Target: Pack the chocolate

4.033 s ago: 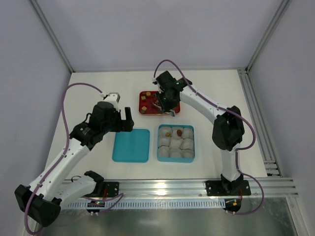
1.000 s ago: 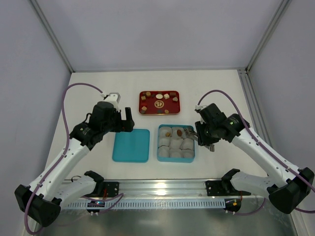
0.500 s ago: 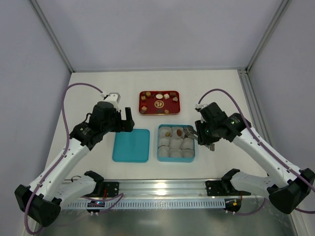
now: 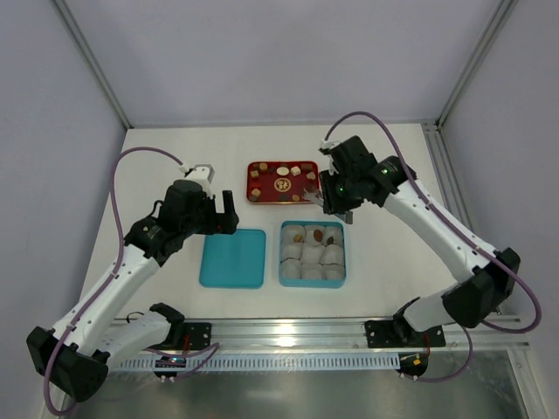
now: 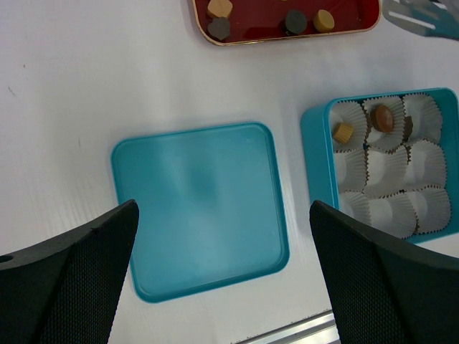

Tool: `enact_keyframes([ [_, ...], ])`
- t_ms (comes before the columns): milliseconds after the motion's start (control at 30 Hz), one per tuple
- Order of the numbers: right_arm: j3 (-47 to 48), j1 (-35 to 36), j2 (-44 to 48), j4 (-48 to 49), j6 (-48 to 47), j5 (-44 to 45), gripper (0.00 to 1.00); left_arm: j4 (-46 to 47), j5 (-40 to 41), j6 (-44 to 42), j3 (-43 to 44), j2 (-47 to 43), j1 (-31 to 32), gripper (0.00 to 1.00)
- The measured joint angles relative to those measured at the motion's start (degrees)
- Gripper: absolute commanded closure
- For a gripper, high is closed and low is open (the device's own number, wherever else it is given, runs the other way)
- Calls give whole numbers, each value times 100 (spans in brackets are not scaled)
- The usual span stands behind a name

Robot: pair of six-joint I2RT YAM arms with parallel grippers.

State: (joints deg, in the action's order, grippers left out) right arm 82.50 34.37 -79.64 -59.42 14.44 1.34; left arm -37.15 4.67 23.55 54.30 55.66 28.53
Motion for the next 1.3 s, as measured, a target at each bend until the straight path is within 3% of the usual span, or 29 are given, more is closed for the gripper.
enact_keyframes([
  [400,2037,-26,-2734,297,-380,-20,61,0,2,0,0,2,0,0],
  [1300,1126,-37,-2371,284,-487,109,61,0,2,0,0,2,0,0],
])
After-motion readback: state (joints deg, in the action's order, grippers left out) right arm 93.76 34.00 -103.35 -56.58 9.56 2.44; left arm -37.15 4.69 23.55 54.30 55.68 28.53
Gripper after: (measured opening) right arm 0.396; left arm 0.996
